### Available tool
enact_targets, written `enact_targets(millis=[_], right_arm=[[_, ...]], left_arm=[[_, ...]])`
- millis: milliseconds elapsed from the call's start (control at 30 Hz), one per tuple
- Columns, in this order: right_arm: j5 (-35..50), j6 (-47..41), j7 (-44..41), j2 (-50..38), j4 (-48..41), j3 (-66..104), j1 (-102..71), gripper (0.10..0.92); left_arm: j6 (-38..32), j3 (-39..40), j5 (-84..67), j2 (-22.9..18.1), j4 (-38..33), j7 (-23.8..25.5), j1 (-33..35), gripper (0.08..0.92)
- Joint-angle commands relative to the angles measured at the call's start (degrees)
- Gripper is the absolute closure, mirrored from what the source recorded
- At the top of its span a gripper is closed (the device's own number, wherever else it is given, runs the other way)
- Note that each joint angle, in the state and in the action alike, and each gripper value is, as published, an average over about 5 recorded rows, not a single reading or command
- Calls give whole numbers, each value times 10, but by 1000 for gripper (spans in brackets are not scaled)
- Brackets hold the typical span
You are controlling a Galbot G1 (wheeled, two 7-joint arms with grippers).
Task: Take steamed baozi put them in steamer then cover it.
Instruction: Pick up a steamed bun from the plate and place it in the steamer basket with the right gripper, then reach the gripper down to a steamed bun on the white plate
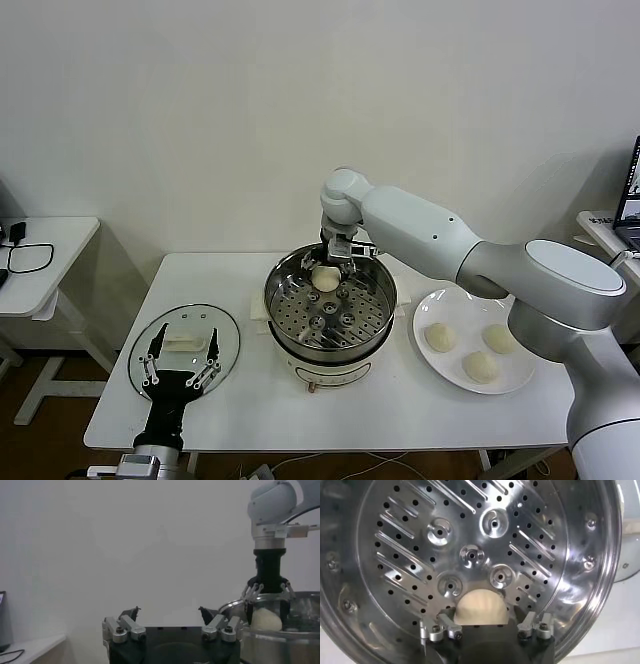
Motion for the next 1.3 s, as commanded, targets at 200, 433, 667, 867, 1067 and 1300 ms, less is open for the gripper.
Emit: enact_targets(millis=[200, 433, 667, 867, 1067, 1300], right_arm=[[241, -167, -62, -135, 97, -14, 75, 203], [427, -366, -116, -281, 111, -75, 149, 203], [460, -417, -91, -351, 53, -188, 116, 203], [447, -419, -57, -357, 28, -205, 49, 203], [448, -426, -5, -333, 11, -184, -10, 203], [424, -426, 16, -291, -11, -152, -49, 203]], left_arm=[[9, 2, 1, 0, -5, -4, -3, 177], [8, 5, 0, 5, -2, -4, -11, 177], [6, 10, 0, 8, 0, -2, -18, 177], [6, 8, 0, 11, -1, -2, -17, 177], [5, 5, 0, 9, -3, -2, -13, 177], [4, 0, -1, 7, -2, -2, -9, 177]])
